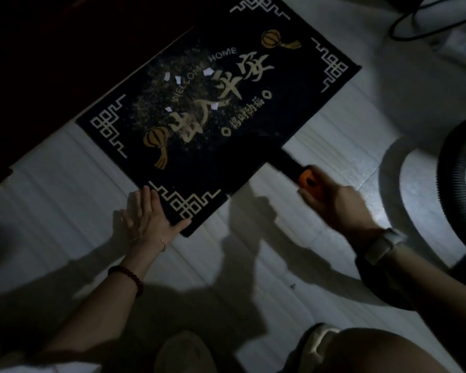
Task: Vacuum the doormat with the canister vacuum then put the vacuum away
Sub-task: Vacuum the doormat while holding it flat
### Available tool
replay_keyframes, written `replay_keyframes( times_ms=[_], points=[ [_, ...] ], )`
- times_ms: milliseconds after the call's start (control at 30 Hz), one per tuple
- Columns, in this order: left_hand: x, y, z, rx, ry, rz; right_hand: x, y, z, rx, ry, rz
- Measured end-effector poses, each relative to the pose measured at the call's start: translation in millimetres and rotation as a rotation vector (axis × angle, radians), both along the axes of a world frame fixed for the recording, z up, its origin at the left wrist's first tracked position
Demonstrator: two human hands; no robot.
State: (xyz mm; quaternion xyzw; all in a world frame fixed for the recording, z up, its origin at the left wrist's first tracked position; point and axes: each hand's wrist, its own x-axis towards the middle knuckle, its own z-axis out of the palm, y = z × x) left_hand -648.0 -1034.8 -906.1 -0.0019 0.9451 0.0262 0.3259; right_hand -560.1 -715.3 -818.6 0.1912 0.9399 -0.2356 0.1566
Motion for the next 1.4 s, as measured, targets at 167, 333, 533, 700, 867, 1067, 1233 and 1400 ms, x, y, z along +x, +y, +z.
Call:
replay_keyframes(
  times_ms=[167,333,533,700,867,1067,1233,1400],
  points=[
    [-8,13,1,-0.103,-0.047,-0.085,23,-41,-7,-0.035,-0.116,0.280],
    [-13,21,4,-0.045,-0.122,-0.177,-10,43,-15,-0.043,0.042,-0.162],
    [-18,39,9,-0.027,-0.128,-0.087,-22,42,-13,-0.043,0.075,-0.181],
    [-26,70,6,0.060,0.009,0.060,-5,34,-10,-0.064,-0.044,0.017],
    [-37,93,-2,0.066,-0.022,-0.041,-40,83,-12,-0.077,0.100,-0.272],
    [-41,88,-9,0.029,-0.078,-0.045,-89,72,-14,-0.144,0.168,-0.279],
    [-40,85,-6,0.020,-0.052,-0.067,-102,46,-18,-0.120,0.105,-0.179],
    [-33,81,-5,0.036,0.012,0.052,-63,-22,-14,-0.131,-0.061,0.196]
  ],
)
